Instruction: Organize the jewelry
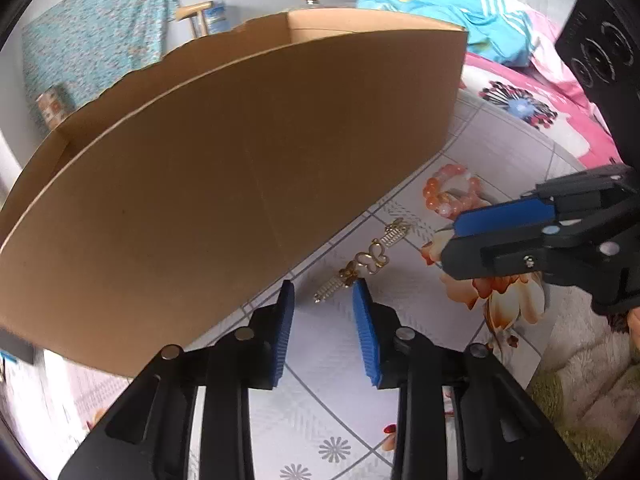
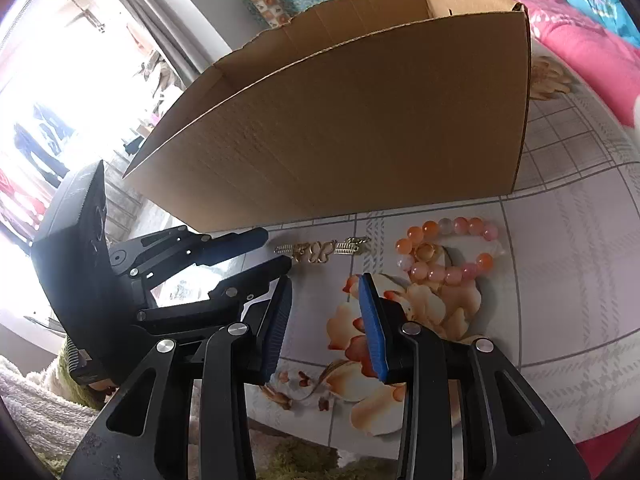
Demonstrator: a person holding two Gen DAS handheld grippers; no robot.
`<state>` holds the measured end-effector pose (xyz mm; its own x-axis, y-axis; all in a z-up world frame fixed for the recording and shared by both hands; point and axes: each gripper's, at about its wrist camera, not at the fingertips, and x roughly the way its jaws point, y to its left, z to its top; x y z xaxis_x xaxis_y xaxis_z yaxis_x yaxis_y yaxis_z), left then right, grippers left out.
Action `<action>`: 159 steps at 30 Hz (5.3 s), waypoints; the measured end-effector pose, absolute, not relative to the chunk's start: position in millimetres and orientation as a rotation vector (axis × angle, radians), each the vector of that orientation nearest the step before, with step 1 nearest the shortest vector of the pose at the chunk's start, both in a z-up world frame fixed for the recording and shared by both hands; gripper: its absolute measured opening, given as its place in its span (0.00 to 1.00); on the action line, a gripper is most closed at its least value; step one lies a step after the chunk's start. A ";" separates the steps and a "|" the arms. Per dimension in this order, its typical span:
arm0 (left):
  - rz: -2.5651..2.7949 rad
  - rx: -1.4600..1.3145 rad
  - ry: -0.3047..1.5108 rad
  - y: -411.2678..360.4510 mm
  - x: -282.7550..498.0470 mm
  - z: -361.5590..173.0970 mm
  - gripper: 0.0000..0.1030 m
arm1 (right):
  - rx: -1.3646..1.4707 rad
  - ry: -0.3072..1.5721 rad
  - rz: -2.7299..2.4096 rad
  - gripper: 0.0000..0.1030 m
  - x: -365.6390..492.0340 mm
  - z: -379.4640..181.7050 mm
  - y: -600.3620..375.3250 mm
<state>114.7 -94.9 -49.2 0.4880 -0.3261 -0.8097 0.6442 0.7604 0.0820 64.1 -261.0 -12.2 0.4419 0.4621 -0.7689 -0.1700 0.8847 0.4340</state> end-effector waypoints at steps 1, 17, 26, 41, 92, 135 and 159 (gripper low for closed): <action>-0.622 0.409 0.879 -95.0 115.4 -49.1 0.24 | 0.317 1.045 0.401 0.33 65.2 -12.5 -261.3; -0.675 0.398 0.876 -90.1 108.5 -49.7 0.02 | 0.340 1.019 0.404 0.33 51.5 -10.0 -272.6; -0.612 0.335 0.888 -74.2 98.6 -49.2 0.00 | 0.266 1.030 0.460 0.33 55.3 -10.2 -250.7; -0.636 0.323 0.853 -74.9 95.8 -44.2 0.16 | 0.222 1.029 0.451 0.29 61.3 -6.9 -241.4; -0.497 0.246 0.907 -35.3 106.0 -45.7 0.04 | -0.276 0.974 0.486 0.00 59.7 -13.3 -193.3; -0.501 0.246 0.881 -36.1 102.8 -46.8 0.04 | -0.178 0.996 0.485 0.04 60.5 -2.6 -236.2; -0.598 0.113 0.692 -30.3 92.2 64.3 0.04 | 0.021 0.698 0.534 0.04 61.8 105.6 -278.2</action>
